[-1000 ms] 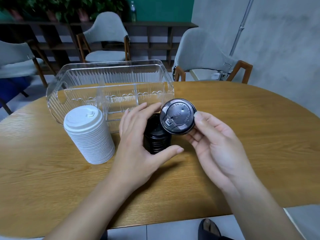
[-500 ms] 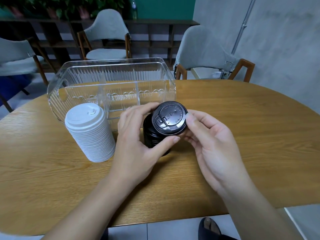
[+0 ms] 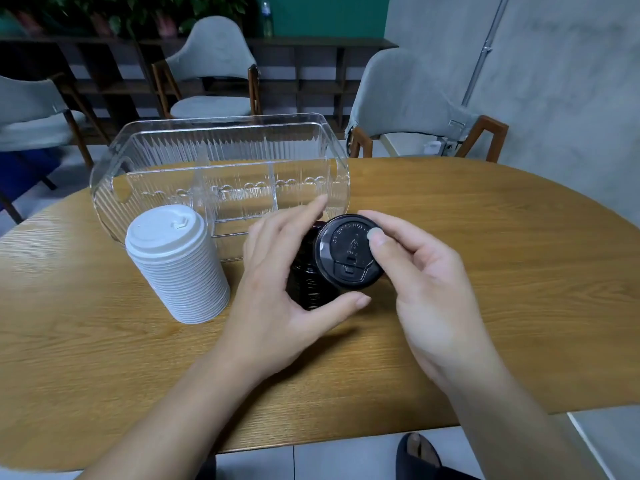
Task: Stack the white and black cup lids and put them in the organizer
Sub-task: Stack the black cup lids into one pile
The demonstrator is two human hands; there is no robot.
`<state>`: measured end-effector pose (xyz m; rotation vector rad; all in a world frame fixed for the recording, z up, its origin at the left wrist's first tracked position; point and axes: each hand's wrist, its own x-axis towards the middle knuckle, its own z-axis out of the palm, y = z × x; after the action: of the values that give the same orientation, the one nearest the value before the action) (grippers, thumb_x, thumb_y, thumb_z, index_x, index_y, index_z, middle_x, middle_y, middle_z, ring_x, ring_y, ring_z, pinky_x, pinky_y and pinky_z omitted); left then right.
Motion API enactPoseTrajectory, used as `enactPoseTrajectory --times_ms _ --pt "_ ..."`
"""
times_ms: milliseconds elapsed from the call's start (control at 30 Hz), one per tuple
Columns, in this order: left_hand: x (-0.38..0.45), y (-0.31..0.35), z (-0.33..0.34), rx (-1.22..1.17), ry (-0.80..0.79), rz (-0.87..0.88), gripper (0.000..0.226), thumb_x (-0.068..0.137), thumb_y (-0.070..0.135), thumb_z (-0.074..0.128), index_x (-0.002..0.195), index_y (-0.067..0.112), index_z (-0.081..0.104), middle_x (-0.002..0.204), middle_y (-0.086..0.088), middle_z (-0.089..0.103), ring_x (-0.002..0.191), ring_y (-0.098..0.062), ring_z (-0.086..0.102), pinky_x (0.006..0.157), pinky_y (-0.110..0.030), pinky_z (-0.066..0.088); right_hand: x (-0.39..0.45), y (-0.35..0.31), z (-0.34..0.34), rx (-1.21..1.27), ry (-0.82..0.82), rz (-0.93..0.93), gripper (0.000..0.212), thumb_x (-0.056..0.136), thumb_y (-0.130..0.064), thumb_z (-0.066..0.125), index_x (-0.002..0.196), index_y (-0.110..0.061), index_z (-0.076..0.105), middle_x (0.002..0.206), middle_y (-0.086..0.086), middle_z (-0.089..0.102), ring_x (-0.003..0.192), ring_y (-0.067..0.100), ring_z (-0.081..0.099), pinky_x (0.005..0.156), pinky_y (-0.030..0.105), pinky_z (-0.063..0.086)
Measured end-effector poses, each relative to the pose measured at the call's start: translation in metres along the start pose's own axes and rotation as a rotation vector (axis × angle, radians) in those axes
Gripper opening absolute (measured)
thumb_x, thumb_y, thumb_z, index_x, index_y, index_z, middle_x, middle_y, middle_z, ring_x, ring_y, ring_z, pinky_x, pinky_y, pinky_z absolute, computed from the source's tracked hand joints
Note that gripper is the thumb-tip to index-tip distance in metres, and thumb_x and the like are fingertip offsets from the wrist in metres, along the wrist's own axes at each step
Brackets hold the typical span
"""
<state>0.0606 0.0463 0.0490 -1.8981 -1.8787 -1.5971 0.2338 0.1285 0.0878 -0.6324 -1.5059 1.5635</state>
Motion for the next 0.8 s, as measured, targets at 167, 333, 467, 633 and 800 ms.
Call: enactPoseTrajectory --times_ms 167,333,467,633,800 --pt "-0.001 0.002 0.001 0.008 0.016 0.034 0.085 0.080 0.051 0.100 0.149 0.015 0.065 0.147 0.009 0.063 0.147 -0.023 0.052 0.126 -0.046 0.040 -0.002 -0.002 0.004 -0.028 -0.034 0.000 0.029 0.110 -0.013 0.063 0.136 -0.016 0.073 0.121 0.001 0.082 0.116 0.016 0.078 0.098 0.030 0.061" --pt "-0.002 0.003 0.001 0.025 0.151 -0.009 0.079 0.074 0.052 0.097 0.137 0.021 0.062 0.133 0.029 0.056 0.131 -0.020 0.057 0.112 -0.028 0.045 -0.011 0.000 0.012 -0.491 0.058 -0.184 0.078 0.080 -0.039 0.095 0.149 -0.035 0.059 0.137 -0.015 0.063 0.134 0.010 0.061 0.106 0.027 0.052" --pt "-0.003 0.004 0.002 0.014 0.187 -0.066 0.090 0.061 0.070 0.094 0.131 0.030 0.054 0.128 0.043 0.046 0.125 -0.019 0.056 0.106 -0.018 0.040 -0.016 0.001 0.022 -0.605 0.027 -0.254 0.099 0.069 -0.038 0.103 0.152 -0.035 0.050 0.141 -0.017 0.053 0.142 0.005 0.050 0.104 0.007 0.040" --pt "-0.004 0.003 0.002 0.059 0.217 -0.045 0.086 0.069 0.061 0.092 0.134 0.016 0.059 0.127 0.029 0.052 0.125 -0.021 0.055 0.108 -0.026 0.043 -0.008 0.002 0.020 -0.506 0.054 -0.231 0.086 0.073 -0.029 0.102 0.146 -0.035 0.057 0.137 -0.016 0.065 0.136 0.003 0.057 0.102 0.005 0.045" --pt "-0.004 -0.007 0.001 -0.013 0.109 -0.179 0.096 0.075 0.065 0.093 0.152 0.021 0.056 0.147 0.012 0.057 0.145 -0.019 0.054 0.121 -0.035 0.045 0.009 0.006 0.007 -0.486 0.067 -0.182 0.071 0.086 -0.035 0.094 0.148 -0.035 0.059 0.139 -0.024 0.069 0.138 0.000 0.060 0.119 0.031 0.047"
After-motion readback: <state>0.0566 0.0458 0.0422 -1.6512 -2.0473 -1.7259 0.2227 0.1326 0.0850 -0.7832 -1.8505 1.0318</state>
